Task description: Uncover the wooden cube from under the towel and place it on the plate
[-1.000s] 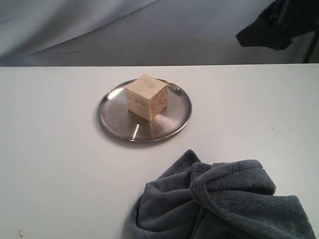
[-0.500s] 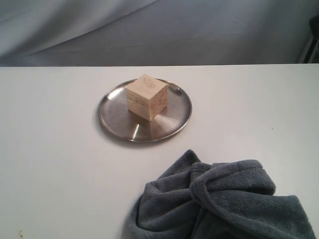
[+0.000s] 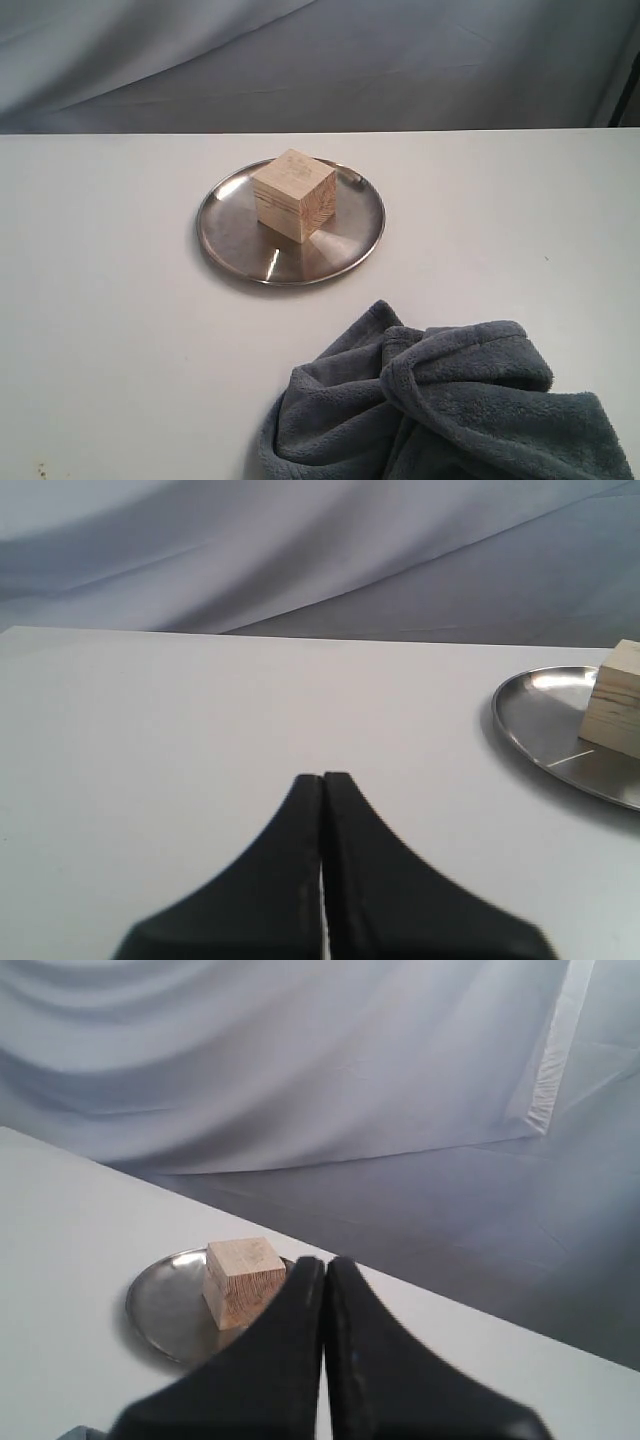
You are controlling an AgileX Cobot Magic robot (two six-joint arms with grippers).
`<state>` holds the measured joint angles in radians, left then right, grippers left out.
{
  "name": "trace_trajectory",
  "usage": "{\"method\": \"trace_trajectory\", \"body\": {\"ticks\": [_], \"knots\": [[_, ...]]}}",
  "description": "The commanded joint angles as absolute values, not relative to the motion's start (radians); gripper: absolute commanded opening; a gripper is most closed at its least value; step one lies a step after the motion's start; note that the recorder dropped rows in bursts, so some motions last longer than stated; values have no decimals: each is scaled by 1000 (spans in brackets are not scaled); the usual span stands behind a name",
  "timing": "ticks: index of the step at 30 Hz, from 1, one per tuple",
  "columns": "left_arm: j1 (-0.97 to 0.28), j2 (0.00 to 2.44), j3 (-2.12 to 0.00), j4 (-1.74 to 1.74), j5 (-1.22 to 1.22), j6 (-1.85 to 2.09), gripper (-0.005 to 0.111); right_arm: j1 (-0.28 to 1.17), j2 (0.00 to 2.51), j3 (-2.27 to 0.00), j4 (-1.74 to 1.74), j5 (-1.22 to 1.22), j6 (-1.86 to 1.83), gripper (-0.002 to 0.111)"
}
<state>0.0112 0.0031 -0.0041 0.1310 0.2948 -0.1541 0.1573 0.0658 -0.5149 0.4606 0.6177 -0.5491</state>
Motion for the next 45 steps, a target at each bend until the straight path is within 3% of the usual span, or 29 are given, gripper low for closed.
{"method": "trace_trajectory", "body": {"ticks": [1, 9, 13, 17, 21, 45], "knots": [[7, 0, 0, 130, 287, -154, 0, 149, 38, -510, 458, 618, -543, 0], [7, 0, 0, 130, 287, -154, 0, 149, 40, -484, 444, 646, -543, 0], [7, 0, 0, 130, 287, -154, 0, 149, 40, -329, 438, 402, -511, 0], [7, 0, 0, 130, 287, -154, 0, 149, 40, -126, 134, 160, -181, 0], [7, 0, 0, 130, 287, -154, 0, 149, 40, -67, -27, 148, -38, 0], [7, 0, 0, 130, 287, -154, 0, 149, 40, 0, -12, 156, -25, 0]]}}
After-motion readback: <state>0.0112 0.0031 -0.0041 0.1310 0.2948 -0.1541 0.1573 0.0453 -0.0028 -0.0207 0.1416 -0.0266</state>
